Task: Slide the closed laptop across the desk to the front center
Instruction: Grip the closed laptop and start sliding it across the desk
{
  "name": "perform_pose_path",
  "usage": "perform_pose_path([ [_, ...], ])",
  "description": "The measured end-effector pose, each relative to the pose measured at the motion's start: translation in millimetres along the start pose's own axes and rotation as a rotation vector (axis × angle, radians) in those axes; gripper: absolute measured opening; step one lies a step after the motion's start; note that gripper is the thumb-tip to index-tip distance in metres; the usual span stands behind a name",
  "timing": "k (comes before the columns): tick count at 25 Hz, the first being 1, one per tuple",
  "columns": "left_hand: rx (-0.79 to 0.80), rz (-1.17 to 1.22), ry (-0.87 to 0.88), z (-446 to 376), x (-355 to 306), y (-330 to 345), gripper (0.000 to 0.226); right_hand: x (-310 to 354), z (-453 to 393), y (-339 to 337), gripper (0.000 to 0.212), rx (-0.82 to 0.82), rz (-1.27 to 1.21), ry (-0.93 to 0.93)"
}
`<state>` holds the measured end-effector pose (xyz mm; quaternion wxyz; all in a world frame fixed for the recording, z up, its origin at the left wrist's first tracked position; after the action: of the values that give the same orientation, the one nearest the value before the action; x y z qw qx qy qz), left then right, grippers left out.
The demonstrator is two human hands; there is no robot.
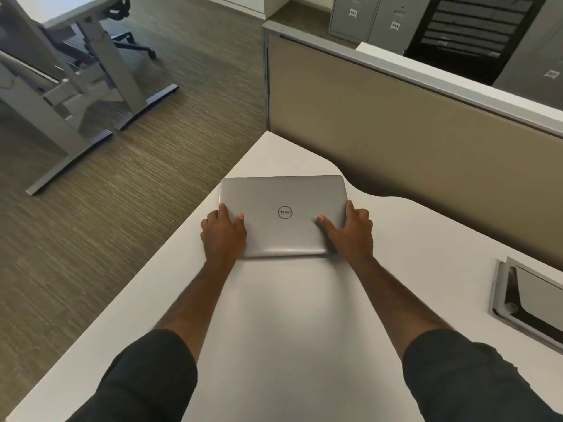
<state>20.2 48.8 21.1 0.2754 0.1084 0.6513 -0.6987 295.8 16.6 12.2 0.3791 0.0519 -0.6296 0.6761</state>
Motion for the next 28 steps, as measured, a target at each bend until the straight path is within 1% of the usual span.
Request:
perform_pose_path([
  [3,0.016,0.167,-0.119,-3,-5,-4,0.061,5,-4,1,0.111,0.040,0.022,0.046],
  [5,0.021,0.264,-0.185,-10,-3,-7,0.064,6,-8,-1,0.117,0.070,0.019,0.073],
  [8,0.002,0.421,-0.238,-12,0,-14,0.064,6,-10,-3,0.120,0.105,-0.006,0.091],
  [11,0.022,0.521,-0.236,-9,-2,-17,0.059,3,-9,-4,0.119,0.117,-0.062,0.091],
  [16,0.187,0.480,-0.155,-12,6,-18,0.066,-5,-4,-6,0.116,0.075,-0.124,0.070],
  [18,0.222,0.460,-0.115,-8,8,-18,0.067,-7,2,-4,0.116,0.067,-0.136,0.062],
  [23,0.215,0.375,-0.029,9,13,-14,0.068,-12,17,-6,0.116,0.061,-0.152,0.048],
  [28,0.201,0.341,0.019,36,17,-15,0.068,-25,44,-14,0.116,0.057,-0.148,0.059],
])
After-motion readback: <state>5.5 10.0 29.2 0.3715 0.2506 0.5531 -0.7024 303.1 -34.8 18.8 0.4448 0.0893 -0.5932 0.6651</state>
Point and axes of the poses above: each hand's wrist, its own z-axis away from the middle knuckle, its own y-axis out of the palm, x = y × z, the point moved 1 cm from there along -z, towards the middle knuckle
